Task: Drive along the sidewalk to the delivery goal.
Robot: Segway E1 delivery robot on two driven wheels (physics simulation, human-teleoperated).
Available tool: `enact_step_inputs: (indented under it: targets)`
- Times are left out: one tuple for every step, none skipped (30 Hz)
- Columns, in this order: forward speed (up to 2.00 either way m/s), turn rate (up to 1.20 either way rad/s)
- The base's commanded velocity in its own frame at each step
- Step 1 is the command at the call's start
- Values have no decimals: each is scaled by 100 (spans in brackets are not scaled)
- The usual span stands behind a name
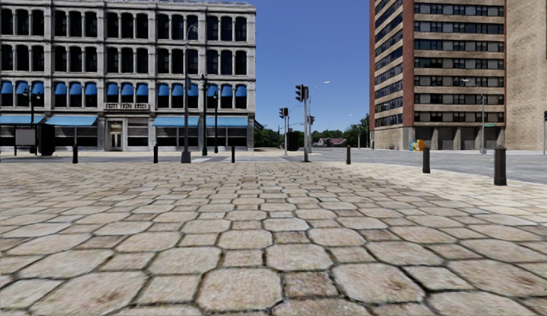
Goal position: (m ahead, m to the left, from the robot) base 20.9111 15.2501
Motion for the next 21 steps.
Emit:
enact_step_inputs:
  targets:
    - [200, 0]
    - [200, 0]
    - [200, 0]
    - [200, 0]
    - [200, 0]
    - [200, 0]
    - [200, 0]
    - [200, 0]
    - [200, 0]
    - [200, 0]
    - [200, 0]
    - [200, 0]
    - [200, 0]
    - [200, 0]
    - [200, 0]
    - [200, 0]
    - [200, 0]
    - [200, 0]
    - [200, 0]
    - [200, 0]
    - [200, 0]
